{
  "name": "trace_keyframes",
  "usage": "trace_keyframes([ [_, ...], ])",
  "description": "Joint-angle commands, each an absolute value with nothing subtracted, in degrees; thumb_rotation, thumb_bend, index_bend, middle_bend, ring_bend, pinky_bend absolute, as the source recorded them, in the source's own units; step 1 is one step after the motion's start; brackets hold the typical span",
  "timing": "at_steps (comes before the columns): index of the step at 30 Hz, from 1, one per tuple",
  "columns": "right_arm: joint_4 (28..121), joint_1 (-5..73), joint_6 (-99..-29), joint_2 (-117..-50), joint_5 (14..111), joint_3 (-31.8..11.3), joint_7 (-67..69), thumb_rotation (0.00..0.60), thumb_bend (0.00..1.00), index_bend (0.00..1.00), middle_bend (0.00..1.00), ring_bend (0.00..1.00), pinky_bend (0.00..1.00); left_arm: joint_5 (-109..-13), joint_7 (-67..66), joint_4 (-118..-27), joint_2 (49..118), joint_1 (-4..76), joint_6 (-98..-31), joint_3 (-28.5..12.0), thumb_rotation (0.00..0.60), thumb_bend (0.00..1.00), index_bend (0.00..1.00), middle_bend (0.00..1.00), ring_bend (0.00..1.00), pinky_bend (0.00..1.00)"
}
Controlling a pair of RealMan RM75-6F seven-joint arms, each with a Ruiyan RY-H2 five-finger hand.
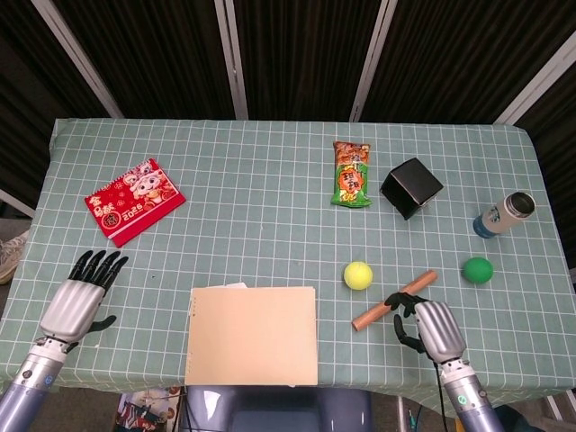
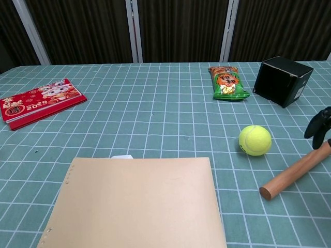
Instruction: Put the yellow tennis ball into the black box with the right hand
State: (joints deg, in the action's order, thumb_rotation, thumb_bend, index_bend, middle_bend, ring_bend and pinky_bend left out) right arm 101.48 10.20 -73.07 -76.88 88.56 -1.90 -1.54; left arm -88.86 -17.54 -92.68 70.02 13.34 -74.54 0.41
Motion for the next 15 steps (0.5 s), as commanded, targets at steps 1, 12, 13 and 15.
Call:
trace_keyframes([
  [1,102.4,10.5,-72.7,-77.6,88.8,-1.3,-1.7,0.600,0.64,0.40,0.47,0.53,0.62,-88.7,-17.8,-92.6,70.2,13.5,-74.4,0.4,0.600,0.07,0.00,0.04,0.00,0.00],
  [12,101.7,12.6,-68.2,-83.2,87.6,0.2,-9.3,0.600,0.64,0.40,0.47,0.53,0.62,-87.5,-19.0,-92.4,71.1,14.4,-72.9,0.2,0.600,0.07,0.00,0.04,0.00,0.00],
  [13,101.4,13.0,-67.5,-84.0,86.9,0.0,-10.5,0.600,0.64,0.40,0.47,0.53,0.62,-87.3,-19.2,-92.3,71.1,14.4,-72.7,0.1,0.600,0.07,0.00,0.04,0.00,0.00],
  [15,100.7,13.8,-66.3,-85.5,85.4,-0.7,-12.4,0.600,0.64,0.40,0.47,0.53,0.62,-86.9,-19.3,-92.1,71.3,14.6,-72.6,0.0,0.600,0.07,0.00,0.04,0.00,0.00],
])
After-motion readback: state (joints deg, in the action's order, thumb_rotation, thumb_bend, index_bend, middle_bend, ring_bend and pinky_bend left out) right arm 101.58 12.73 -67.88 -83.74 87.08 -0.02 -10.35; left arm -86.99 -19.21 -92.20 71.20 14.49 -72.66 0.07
